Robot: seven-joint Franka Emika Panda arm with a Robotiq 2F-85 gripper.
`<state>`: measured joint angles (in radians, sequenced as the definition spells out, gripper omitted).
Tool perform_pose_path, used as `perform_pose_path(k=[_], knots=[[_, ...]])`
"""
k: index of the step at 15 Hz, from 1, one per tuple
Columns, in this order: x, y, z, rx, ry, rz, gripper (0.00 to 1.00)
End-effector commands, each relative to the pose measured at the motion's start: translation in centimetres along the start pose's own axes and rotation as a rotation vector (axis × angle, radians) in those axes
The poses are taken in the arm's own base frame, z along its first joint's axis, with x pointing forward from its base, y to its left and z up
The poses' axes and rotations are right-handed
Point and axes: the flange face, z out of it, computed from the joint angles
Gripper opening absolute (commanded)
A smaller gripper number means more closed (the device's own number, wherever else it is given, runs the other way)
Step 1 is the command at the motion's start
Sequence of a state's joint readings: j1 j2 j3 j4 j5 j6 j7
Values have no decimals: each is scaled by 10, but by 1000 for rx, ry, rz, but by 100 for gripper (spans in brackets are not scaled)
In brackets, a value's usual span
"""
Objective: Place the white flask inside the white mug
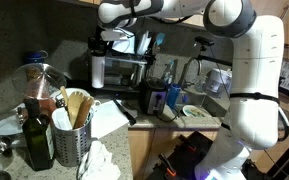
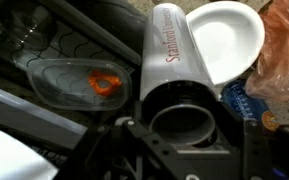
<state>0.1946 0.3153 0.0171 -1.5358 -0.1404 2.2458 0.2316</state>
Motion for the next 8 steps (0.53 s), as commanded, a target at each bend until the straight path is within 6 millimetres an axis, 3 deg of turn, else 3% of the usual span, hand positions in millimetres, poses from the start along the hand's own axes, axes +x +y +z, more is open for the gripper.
perform_pose_path(k=[1,5,8], knots=[[-3,-19,-26,110,-38,-54,49],[-13,-47,-45,161,-115,-138,49],[-23,-54,-63,167,-167,-202,49]])
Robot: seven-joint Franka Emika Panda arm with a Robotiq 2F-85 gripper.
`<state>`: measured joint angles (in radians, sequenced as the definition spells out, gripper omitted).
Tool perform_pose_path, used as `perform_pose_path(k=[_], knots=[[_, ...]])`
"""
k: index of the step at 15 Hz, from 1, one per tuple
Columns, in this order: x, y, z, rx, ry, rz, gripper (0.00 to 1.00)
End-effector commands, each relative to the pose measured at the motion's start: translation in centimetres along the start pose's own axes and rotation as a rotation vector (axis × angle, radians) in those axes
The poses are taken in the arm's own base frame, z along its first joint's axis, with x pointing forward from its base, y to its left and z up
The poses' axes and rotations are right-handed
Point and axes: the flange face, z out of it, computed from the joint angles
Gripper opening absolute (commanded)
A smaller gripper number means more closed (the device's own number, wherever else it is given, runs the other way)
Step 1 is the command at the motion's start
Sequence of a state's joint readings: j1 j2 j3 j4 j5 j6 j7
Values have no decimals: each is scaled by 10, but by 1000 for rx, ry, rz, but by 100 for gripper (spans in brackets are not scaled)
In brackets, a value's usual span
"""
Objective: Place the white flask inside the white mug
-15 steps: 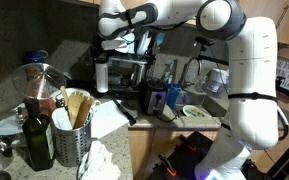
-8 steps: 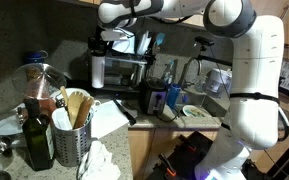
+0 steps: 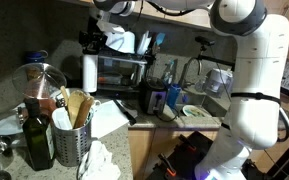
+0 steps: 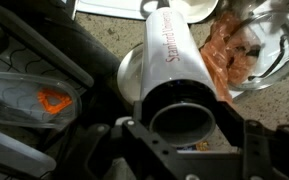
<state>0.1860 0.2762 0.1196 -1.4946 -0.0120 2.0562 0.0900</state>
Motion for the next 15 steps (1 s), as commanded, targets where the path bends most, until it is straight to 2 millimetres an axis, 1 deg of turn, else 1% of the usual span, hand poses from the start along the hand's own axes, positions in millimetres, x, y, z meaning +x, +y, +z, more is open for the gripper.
perform_pose_path(k=[1,4,6,9,11,15], knots=[[-13,-7,-29,32,-55,-83,49],[-25,-1,-50,50,-77,-146,49],[-33,8,-64,68,-63,-167,49],[-45,25,-74,103,-68,-178,49],[-53,34,-78,128,-72,-202,49],[-66,44,-70,157,-75,-284,49]])
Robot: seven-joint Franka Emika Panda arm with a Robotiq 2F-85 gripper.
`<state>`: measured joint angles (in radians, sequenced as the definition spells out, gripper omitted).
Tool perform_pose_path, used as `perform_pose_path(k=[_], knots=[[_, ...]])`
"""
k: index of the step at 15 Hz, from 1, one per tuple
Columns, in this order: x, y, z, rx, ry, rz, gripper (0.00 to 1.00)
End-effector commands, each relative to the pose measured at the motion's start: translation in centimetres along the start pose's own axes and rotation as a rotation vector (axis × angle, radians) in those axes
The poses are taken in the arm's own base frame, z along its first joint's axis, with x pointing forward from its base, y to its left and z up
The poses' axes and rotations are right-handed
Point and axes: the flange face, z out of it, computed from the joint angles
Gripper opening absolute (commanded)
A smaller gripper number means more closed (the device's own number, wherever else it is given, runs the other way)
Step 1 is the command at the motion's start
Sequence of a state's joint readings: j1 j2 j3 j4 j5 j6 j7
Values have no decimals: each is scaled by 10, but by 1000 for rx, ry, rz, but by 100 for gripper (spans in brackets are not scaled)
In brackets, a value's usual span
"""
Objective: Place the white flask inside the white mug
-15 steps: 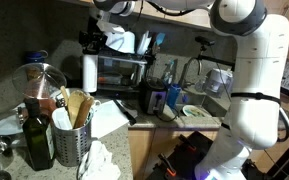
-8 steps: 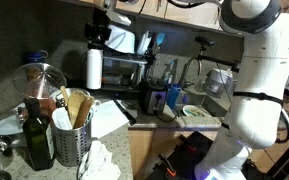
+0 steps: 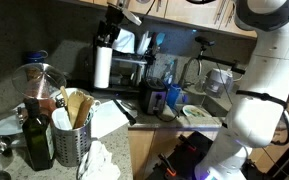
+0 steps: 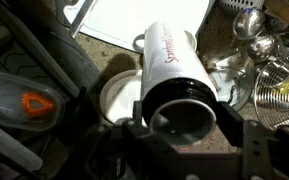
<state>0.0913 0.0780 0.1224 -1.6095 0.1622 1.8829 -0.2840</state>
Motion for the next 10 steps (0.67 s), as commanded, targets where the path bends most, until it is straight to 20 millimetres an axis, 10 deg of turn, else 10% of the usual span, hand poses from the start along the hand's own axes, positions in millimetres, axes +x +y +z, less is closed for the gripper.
perform_pose_path(k=[1,10], knots=[[-21,2,1,36,-4,-72,49],[-15,-9,36,71,11,-203,49]])
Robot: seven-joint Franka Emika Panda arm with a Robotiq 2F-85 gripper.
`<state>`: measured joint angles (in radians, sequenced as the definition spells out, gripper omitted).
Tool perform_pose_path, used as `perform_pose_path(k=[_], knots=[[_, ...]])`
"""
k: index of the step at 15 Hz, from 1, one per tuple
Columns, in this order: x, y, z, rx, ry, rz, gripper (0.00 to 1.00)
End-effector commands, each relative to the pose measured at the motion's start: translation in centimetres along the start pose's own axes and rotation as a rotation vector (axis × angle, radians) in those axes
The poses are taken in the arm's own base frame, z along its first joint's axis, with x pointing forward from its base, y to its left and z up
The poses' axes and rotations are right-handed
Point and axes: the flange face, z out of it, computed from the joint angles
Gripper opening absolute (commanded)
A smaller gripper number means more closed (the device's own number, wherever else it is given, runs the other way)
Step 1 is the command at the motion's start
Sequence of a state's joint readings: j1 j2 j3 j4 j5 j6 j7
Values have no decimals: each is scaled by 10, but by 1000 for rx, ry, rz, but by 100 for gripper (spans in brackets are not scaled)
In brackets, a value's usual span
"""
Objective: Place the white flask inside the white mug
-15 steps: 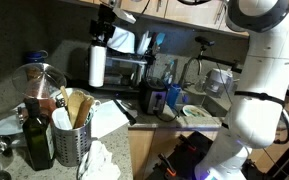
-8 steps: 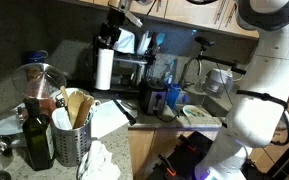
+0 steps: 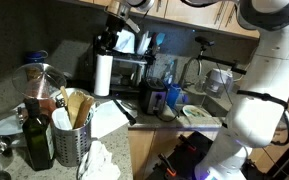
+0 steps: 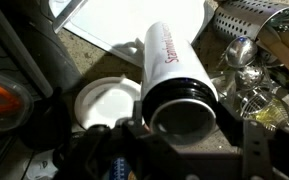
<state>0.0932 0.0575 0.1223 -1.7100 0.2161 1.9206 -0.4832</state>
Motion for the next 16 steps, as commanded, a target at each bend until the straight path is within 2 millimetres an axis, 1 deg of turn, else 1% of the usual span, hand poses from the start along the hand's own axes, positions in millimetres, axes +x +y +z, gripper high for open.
perform_pose_path(k=[1,8,16], knots=[[1,-7,8,13,35,-41,49],[15,-11,29,9,71,-67,49],[30,-22,49,11,101,-89,49]])
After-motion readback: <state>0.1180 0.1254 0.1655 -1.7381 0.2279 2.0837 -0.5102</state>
